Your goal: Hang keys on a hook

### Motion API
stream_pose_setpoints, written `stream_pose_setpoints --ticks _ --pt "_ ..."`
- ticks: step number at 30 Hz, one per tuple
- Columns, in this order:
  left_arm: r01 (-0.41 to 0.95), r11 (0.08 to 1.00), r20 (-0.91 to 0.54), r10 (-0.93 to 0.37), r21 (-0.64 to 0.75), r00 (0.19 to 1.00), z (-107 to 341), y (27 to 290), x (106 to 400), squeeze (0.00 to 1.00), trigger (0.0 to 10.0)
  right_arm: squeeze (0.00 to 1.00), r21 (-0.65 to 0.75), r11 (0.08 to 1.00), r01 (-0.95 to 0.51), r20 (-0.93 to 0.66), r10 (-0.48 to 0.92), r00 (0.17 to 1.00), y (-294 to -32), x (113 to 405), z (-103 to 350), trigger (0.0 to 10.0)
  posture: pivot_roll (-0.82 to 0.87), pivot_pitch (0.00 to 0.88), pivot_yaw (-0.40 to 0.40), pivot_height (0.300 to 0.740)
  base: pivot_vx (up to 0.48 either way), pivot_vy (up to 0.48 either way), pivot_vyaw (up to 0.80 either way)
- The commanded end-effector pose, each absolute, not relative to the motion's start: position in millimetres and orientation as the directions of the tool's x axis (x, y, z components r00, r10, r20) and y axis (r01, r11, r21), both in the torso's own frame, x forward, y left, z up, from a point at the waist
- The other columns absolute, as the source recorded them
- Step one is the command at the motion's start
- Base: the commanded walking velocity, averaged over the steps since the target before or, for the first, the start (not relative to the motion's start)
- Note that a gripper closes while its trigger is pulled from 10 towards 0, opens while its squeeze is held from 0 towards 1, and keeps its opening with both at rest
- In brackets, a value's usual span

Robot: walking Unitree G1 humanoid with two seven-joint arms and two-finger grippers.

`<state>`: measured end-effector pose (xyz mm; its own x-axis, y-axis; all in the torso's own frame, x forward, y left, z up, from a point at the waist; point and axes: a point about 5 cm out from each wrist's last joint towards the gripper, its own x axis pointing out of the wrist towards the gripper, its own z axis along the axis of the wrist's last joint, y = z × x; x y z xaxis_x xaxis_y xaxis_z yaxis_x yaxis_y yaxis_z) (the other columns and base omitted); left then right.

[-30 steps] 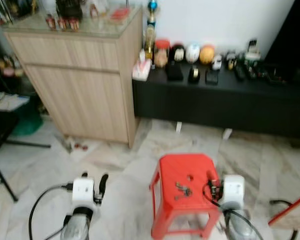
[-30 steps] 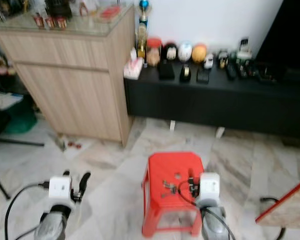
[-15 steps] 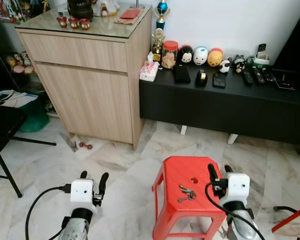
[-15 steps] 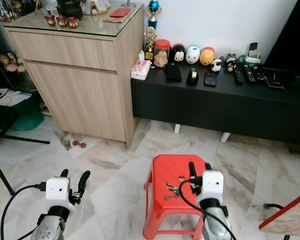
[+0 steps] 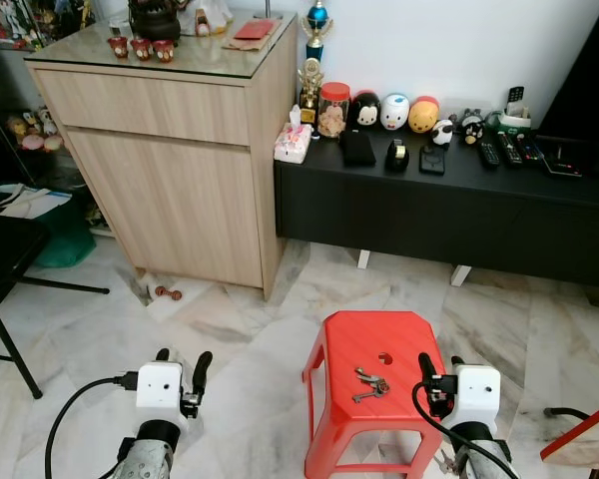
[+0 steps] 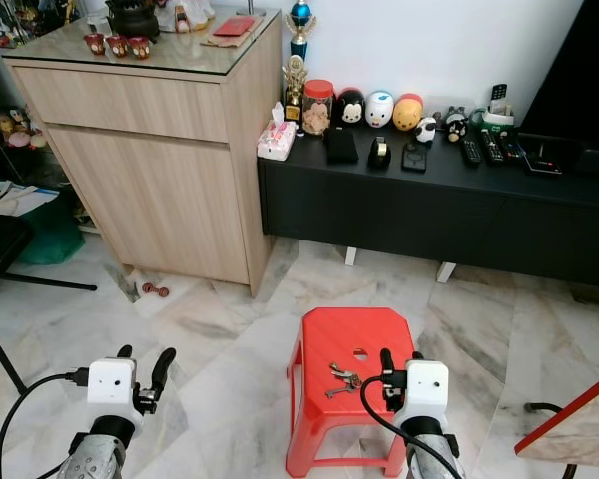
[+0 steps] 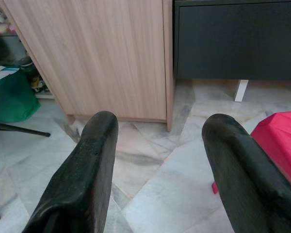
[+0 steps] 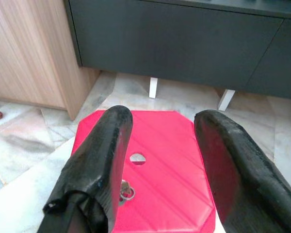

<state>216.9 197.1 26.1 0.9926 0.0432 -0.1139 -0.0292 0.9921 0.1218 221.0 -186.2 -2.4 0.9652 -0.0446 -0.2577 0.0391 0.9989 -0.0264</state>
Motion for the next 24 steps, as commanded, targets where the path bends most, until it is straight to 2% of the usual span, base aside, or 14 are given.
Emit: stream_pose_setpoints --ticks 1,5,18,24 --pt "-0.030 0.993 -0.125 0.044 0.112 0.991 26 196 215 0.00 10.0 0.00 -0.026 0.999 0.031 -0.251 -0.036 0.967 -186 223 2 10.0 -0.02 0.000 -0.045 0.705 0.000 0.000 0.00" --pt "-0.039 0.993 -0.129 0.053 0.111 0.990 25 196 213 0.00 10.0 0.00 -0.021 1.000 0.007 -0.283 -0.013 0.959 -182 222 -3 10.0 0.01 0.000 -0.063 0.680 0.000 0.000 0.00" --pt "-0.058 0.991 -0.098 0.070 0.119 0.993 40 205 226 0.00 10.0 0.00 0.006 0.999 -0.040 -0.270 0.040 0.962 -169 244 8 10.0 0.04 0.000 -0.065 0.605 0.000 0.000 0.00" --pt "-0.054 0.992 -0.090 0.064 0.116 0.994 47 205 239 0.00 10.0 0.00 0.030 0.998 -0.048 -0.247 0.054 0.967 -162 253 13 10.0 0.03 0.000 -0.055 0.601 0.000 0.000 0.00"
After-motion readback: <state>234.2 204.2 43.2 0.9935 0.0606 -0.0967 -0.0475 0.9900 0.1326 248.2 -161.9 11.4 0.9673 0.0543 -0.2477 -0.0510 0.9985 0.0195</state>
